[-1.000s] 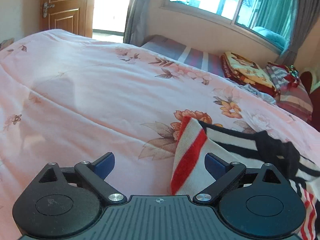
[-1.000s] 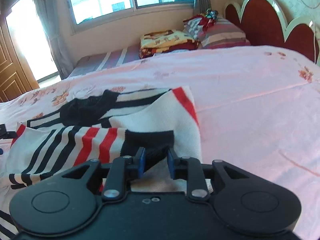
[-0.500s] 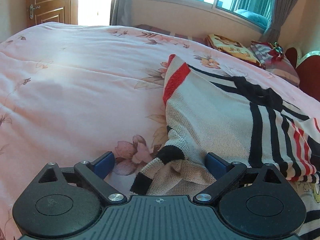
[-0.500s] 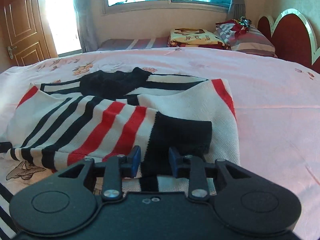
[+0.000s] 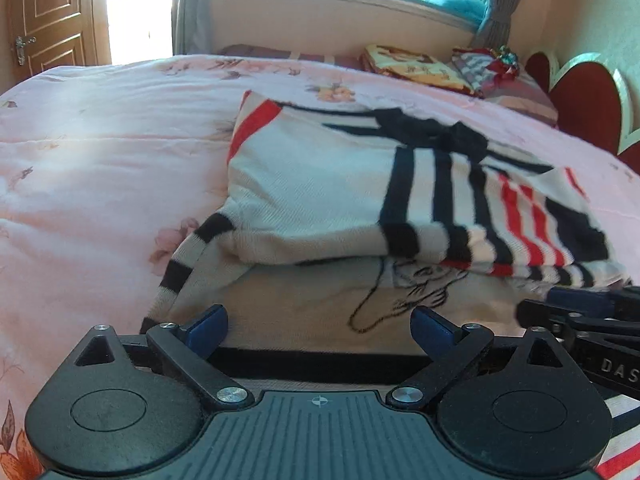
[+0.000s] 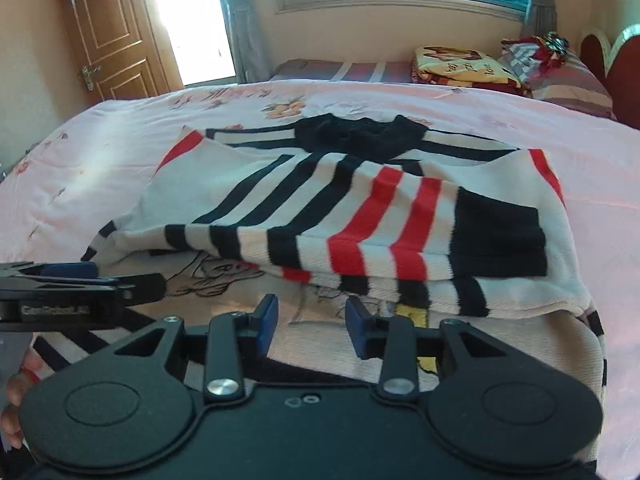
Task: Fold small clothes
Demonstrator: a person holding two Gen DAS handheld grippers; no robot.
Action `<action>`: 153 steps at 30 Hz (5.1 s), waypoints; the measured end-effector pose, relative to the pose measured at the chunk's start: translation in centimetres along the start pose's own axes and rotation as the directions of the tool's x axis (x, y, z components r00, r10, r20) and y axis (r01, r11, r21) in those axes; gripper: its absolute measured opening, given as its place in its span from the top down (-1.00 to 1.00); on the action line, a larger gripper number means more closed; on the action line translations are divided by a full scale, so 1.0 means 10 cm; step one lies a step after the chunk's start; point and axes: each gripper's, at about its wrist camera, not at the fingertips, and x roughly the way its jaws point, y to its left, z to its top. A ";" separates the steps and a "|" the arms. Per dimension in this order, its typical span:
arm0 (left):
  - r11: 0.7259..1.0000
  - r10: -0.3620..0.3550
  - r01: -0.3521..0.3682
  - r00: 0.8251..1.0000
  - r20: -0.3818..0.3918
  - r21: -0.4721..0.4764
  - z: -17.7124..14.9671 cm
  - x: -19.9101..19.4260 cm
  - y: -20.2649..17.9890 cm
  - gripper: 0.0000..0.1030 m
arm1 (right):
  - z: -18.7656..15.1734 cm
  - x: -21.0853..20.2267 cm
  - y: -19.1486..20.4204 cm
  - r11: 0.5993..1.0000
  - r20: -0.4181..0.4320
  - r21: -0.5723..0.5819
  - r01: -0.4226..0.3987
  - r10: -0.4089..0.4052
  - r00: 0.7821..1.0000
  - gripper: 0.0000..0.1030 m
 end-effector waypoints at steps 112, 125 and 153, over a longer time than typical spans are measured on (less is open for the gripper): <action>0.945 -0.178 0.197 0.980 -0.092 0.263 -1.61 -1.53 0.37 -1.00 | -1.95 -1.68 0.21 0.921 -0.118 0.199 0.334 -0.316 0.941 -0.16; 0.958 -0.220 0.232 0.972 -0.084 0.171 -1.38 -1.47 0.42 -1.00 | -1.99 -1.90 -0.21 0.831 -0.150 0.381 0.406 -0.378 0.914 0.28; 0.974 -0.144 0.151 0.988 -0.048 0.170 -0.68 -1.05 0.07 -1.00 | -1.10 -1.34 0.03 0.945 -0.038 0.193 0.263 -0.261 0.965 0.26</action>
